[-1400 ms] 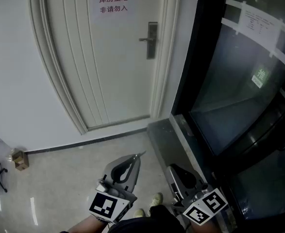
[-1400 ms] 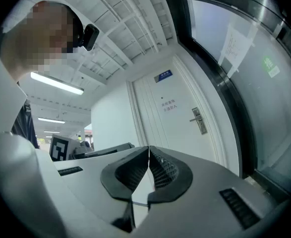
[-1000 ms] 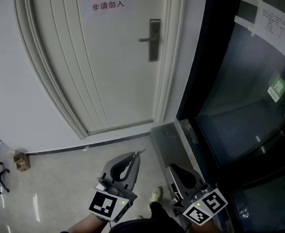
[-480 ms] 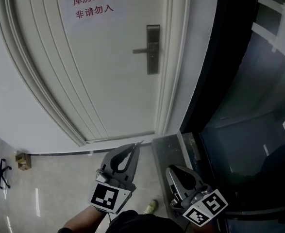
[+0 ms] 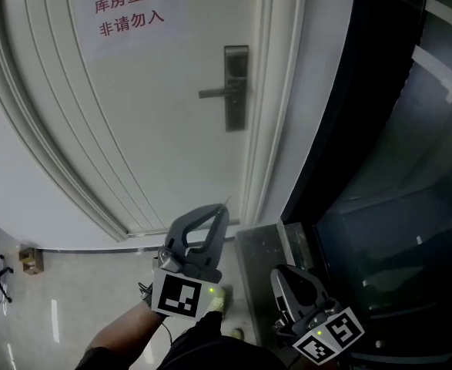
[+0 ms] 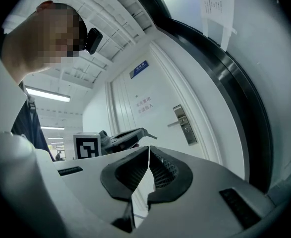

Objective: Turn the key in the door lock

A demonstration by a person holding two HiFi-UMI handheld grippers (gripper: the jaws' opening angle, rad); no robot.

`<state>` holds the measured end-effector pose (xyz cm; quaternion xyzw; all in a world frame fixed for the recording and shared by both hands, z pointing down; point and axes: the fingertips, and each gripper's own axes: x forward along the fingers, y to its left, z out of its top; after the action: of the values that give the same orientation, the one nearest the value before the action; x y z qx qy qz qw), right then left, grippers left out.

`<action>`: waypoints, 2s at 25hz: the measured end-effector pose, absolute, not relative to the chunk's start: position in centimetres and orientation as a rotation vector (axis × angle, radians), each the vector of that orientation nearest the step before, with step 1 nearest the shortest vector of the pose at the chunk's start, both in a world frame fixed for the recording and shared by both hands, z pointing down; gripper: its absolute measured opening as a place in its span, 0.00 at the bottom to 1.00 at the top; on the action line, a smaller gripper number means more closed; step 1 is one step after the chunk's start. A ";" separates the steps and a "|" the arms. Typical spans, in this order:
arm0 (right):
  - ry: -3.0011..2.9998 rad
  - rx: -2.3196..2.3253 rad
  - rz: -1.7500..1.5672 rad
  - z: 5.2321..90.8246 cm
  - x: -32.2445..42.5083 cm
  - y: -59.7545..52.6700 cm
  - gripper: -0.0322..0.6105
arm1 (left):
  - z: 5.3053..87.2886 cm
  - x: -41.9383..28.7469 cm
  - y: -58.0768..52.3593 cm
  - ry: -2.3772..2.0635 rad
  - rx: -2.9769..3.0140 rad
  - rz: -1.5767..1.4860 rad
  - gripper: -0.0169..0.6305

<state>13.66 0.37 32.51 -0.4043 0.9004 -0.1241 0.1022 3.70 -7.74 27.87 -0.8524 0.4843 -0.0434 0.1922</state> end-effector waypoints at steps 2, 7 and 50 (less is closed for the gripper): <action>2.665 -1.203 -0.358 32.6 13.4 -1.7 0.07 | 27.8 3.8 -9.9 1.350 -2.392 -0.120 0.04; 2.677 -1.217 -0.350 32.8 12.1 -7.6 0.07 | 28.1 3.7 -16.1 1.318 -2.342 -0.177 0.05; 2.608 -1.320 -0.420 35.4 11.8 -28.2 0.07 | 36.8 6.7 -43.5 0.846 -1.411 -0.776 0.04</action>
<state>11.77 -28.16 35.42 -0.4451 0.8792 -0.1416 0.0940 6.73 -43.54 36.79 -0.6122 0.3672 -0.3367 0.6140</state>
